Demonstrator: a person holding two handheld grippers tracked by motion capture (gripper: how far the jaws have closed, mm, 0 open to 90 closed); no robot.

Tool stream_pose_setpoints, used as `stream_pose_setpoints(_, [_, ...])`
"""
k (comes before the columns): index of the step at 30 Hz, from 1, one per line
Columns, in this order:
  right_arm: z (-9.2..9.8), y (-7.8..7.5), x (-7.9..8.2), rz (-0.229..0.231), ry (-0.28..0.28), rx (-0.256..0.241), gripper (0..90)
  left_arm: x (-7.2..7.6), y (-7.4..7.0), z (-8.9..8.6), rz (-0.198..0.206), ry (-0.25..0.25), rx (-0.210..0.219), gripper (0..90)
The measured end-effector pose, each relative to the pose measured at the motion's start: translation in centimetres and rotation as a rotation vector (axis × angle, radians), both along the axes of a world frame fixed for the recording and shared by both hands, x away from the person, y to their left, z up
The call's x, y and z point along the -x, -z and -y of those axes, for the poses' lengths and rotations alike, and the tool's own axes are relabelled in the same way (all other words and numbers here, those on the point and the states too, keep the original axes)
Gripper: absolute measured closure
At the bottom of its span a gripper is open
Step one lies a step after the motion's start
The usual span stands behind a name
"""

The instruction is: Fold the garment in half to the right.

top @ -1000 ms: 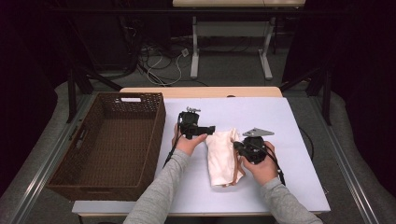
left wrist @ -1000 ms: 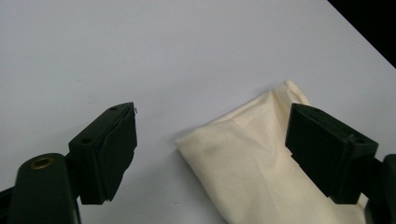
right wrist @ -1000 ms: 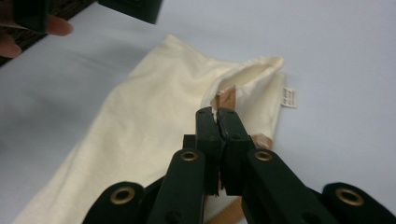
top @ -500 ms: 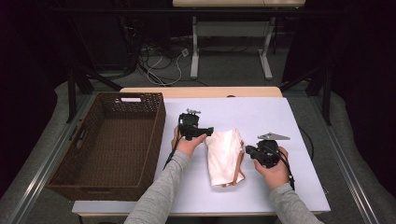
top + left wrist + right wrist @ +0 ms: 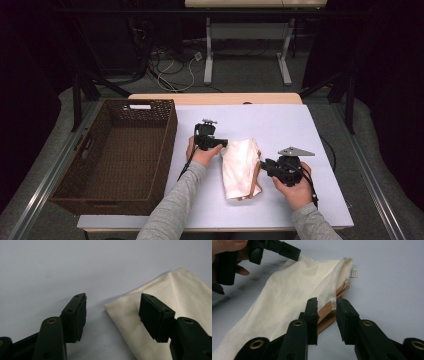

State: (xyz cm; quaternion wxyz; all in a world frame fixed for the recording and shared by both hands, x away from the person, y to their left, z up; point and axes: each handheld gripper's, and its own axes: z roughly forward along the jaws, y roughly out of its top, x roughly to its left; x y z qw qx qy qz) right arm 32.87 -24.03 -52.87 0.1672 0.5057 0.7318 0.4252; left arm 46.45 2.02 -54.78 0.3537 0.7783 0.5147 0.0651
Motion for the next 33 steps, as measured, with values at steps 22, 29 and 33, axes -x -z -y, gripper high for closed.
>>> stream_pose_setpoints(22, [-0.2, 0.1, 0.1, 0.003, -0.010, -0.014, 67.0, 0.2, -0.2, 1.4, -0.066, -0.012, -0.055, 75.3])
stream_pose_setpoints(29, [-0.5, 0.1, -0.1, 0.027, -0.065, -0.018, 61.0, -0.5, -0.9, 1.5, -0.078, 0.002, -0.038, 85.0])
stream_pose_setpoints(33, [-0.9, 0.0, -0.2, 0.054, -0.123, -0.009, 57.6, -1.0, -1.3, 1.1, -0.090, 0.012, -0.025, 85.5])
